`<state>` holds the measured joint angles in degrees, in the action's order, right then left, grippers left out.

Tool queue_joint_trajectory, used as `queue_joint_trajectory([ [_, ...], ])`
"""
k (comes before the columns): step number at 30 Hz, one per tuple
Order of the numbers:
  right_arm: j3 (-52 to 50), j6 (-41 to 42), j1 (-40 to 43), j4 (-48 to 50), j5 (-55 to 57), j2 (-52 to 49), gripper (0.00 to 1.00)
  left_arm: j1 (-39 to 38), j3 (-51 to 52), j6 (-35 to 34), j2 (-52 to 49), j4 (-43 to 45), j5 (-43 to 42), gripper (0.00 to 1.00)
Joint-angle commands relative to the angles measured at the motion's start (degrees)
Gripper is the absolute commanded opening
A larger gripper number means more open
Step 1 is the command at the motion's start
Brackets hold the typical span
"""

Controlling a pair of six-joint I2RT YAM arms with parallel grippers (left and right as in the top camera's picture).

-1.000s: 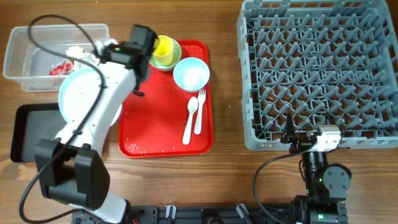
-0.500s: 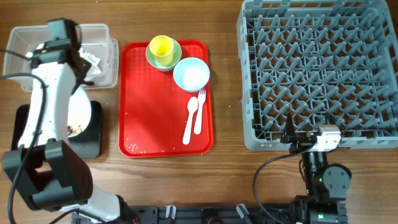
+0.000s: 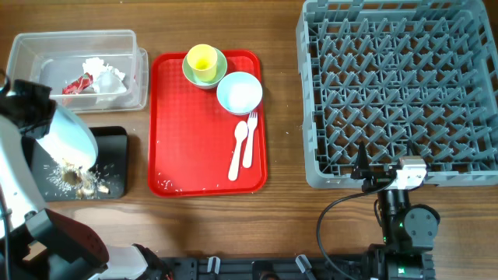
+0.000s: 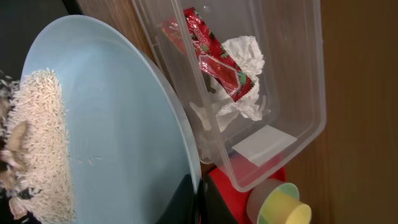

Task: Sort waste into correct bins and load items into the dishwasher rack
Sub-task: 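Tilt the plate with the left gripper to dump rice onto the black tray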

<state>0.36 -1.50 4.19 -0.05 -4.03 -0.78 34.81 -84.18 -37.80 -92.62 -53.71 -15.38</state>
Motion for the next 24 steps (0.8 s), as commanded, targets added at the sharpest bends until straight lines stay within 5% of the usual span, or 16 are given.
queue_joint_trajectory([
  [1,-0.04,0.15,0.17,0.11,0.50,0.35,1.00,5.07,-0.90,4.59,0.68,0.00,-12.31,0.04],
  [8,-0.04,0.15,0.17,0.11,0.50,0.35,1.00,10.14,-0.90,9.62,0.68,-1.05,-27.47,0.04],
  [10,-0.04,0.13,0.17,0.11,0.50,0.35,1.00,10.62,-0.90,10.32,0.57,0.55,-22.62,0.04],
  [16,-0.04,0.15,0.17,0.11,0.50,0.35,1.00,12.20,-0.90,12.87,0.46,-3.65,-32.35,0.04],
  [24,-0.04,0.13,0.17,0.11,0.50,0.35,1.00,12.94,-0.90,15.56,0.42,-3.37,-31.30,0.04],
])
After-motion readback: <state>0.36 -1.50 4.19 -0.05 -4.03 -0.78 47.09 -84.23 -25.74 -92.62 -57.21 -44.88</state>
